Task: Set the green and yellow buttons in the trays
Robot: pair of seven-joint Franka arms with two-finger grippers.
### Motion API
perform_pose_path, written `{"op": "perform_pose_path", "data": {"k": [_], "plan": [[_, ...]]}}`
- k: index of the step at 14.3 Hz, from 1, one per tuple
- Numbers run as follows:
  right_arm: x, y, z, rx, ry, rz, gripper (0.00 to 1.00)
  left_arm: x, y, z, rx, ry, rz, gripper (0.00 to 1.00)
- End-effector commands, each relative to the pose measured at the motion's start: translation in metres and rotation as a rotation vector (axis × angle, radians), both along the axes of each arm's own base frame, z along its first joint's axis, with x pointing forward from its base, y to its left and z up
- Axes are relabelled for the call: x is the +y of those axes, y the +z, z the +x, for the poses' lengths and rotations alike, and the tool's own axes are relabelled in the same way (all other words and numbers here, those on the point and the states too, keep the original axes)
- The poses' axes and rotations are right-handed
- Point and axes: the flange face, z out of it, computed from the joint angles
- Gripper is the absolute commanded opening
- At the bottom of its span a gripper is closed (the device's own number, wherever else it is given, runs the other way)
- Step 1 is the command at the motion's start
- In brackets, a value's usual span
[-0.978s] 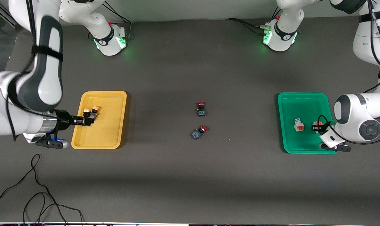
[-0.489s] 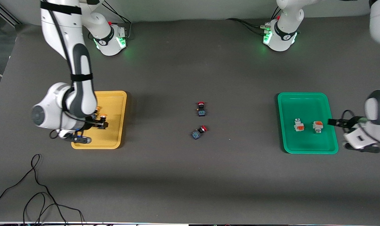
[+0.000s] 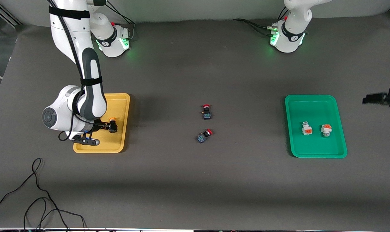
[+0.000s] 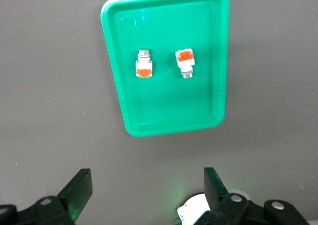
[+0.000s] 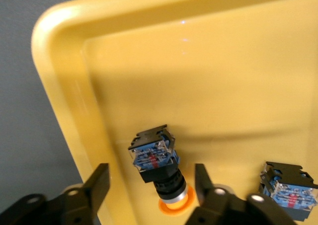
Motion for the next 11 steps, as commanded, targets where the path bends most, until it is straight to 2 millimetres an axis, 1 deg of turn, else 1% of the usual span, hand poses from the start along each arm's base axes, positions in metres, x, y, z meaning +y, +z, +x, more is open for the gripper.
{"op": "perform_pose_path", "data": {"k": [1, 2, 3, 4, 5, 6, 8, 9, 10, 11], "plan": [[0.005, 0.036, 0.012, -0.059, 0.030, 0.052, 1.00, -0.039, 0.032, -0.026, -0.043, -0.055, 0.007, 1.00], [0.005, 0.060, 0.024, -0.076, 0.066, 0.044, 1.00, -0.053, 0.038, -0.028, -0.051, -0.072, 0.011, 1.00], [0.013, 0.082, 0.036, -0.077, 0.110, 0.031, 1.00, -0.065, 0.044, -0.029, -0.065, -0.048, 0.025, 1.00], [0.021, 0.106, 0.048, -0.073, 0.136, 0.033, 1.00, -0.082, 0.047, -0.029, -0.076, -0.023, 0.039, 1.00], [0.024, 0.133, 0.059, -0.071, 0.131, 0.032, 1.00, -0.097, 0.056, -0.032, -0.100, -0.015, 0.048, 1.00], [0.030, 0.158, 0.066, -0.068, 0.130, 0.032, 1.00, -0.107, 0.059, -0.036, -0.114, -0.005, 0.054, 1.00], [0.045, 0.207, 0.077, -0.064, 0.166, -0.027, 1.00, -0.129, 0.067, -0.046, -0.148, 0.014, 0.066, 1.00], [0.052, 0.230, 0.080, -0.060, 0.180, -0.059, 1.00, -0.138, 0.068, -0.050, -0.160, 0.018, 0.068, 1.00], [0.055, 0.253, 0.081, -0.062, 0.184, -0.073, 1.00, -0.142, 0.069, -0.055, -0.165, 0.018, 0.069, 1.00], [0.053, 0.275, 0.079, -0.062, 0.187, -0.069, 1.00, -0.142, 0.071, -0.056, -0.168, 0.016, 0.069, 1.00]]}}
